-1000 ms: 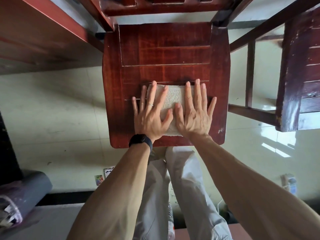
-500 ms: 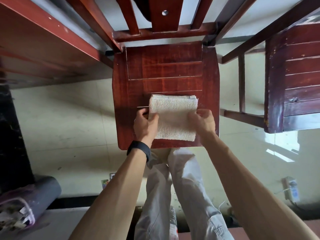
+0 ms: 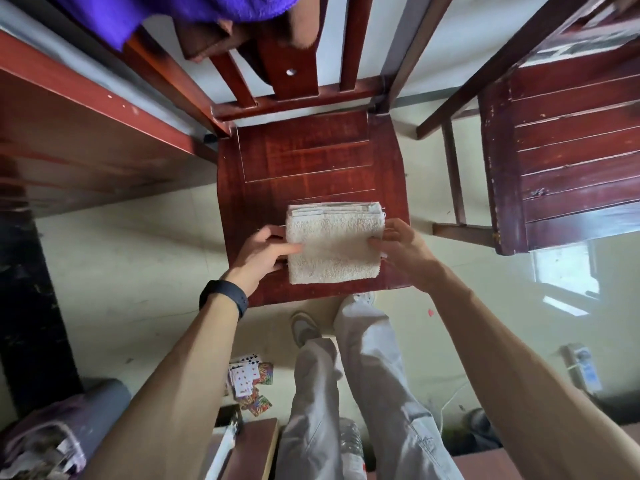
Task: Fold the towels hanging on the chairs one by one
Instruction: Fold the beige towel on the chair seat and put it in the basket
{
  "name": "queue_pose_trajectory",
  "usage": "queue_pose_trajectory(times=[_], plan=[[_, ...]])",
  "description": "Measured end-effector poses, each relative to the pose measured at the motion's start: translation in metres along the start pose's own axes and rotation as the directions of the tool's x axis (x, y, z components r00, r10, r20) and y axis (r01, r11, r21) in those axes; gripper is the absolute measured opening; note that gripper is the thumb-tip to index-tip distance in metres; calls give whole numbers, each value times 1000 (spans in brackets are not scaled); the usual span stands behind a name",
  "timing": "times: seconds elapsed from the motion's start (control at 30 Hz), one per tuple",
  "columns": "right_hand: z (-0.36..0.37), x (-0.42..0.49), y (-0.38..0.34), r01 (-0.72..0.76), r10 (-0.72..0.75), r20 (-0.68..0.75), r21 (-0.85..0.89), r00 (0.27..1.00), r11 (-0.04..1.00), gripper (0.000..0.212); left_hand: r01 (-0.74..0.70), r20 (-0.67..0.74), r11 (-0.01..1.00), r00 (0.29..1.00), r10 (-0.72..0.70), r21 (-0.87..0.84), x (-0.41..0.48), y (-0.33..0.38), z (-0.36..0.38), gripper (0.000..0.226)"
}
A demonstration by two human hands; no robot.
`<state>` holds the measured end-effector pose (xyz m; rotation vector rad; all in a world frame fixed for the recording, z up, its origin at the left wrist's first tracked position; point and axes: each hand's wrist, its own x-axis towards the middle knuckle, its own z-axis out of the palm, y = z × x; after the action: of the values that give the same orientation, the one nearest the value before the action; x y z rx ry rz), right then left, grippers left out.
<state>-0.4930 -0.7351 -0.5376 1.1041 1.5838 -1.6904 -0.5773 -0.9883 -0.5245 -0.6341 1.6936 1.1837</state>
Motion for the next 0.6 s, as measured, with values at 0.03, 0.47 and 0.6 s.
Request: queue_pose_trajectory(times=[0.03,0.47,0.6], plan=[[-3,-14,-6,8,-9,25,26,1000,1000,32,-17,25,1000,1000,17,24,-12,4,-2,41],[-42,-314,-87,350,-306,-192,274,933,896,29,-350,295,937,897,329,18,-259,126,25,30],[-67,-421,-81,517,-393,-397,280,829,809,30,-501,493,861,772,401,83,-341,168,64,32]])
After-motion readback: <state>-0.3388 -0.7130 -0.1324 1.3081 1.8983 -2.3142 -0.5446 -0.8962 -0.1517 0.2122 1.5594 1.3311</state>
